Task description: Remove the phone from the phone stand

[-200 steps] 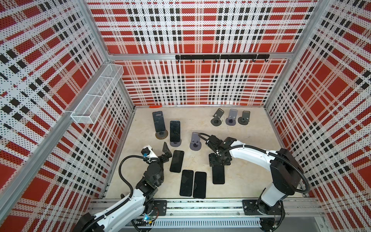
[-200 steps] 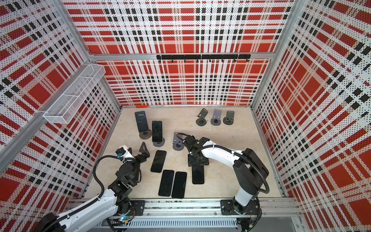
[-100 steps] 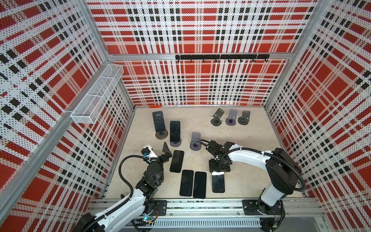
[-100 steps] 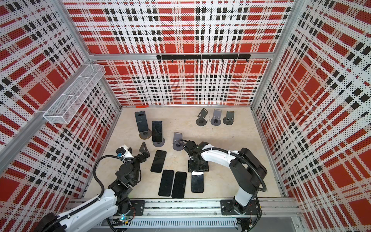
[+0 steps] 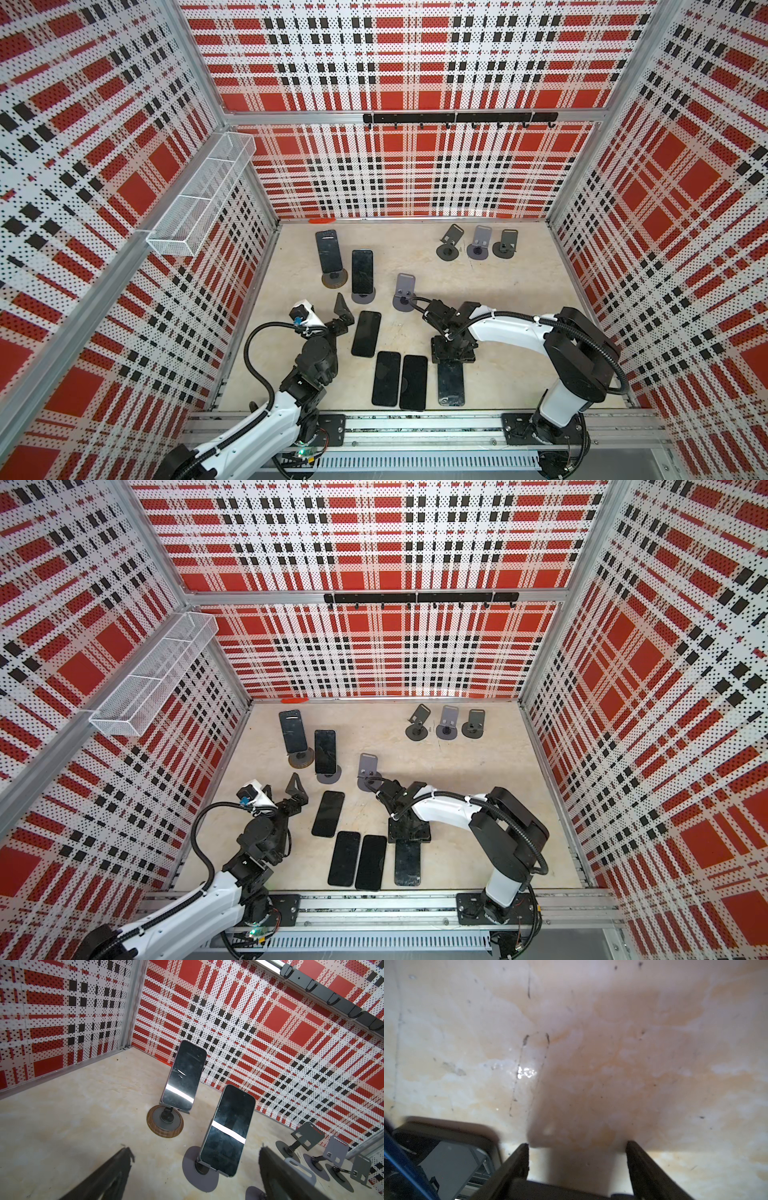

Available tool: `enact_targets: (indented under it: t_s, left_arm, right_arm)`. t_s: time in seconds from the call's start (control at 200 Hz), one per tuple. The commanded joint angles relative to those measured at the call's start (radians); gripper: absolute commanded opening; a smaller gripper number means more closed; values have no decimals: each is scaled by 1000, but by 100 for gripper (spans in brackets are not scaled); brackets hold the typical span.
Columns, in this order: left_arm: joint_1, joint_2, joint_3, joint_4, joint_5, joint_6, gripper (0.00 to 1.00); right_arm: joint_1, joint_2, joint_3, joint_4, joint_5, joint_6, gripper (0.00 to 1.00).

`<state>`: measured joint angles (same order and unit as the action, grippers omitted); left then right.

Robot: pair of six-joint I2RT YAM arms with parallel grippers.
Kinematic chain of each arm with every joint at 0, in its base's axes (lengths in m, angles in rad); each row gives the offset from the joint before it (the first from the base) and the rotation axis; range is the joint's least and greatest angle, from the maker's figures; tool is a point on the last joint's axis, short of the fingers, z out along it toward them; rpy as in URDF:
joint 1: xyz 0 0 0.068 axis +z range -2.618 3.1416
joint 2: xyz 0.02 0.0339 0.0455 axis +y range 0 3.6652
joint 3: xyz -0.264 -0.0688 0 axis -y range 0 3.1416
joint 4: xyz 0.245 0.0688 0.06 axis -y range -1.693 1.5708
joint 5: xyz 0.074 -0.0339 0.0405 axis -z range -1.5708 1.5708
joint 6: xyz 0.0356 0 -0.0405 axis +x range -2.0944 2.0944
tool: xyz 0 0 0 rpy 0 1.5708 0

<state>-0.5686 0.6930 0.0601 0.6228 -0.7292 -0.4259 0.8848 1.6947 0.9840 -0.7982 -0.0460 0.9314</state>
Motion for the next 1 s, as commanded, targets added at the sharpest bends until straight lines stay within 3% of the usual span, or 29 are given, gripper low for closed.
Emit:
enact_targets:
  t_s: [0.0,0.992]
  left_arm:
    - [14,4,-20,27,5,-22,98]
    - [36,-43,-25,10,25,-34,98]
  right_arm:
    - [13,27,-48,40,12,34,63]
    - [31,-2,-59,30,64,99,71]
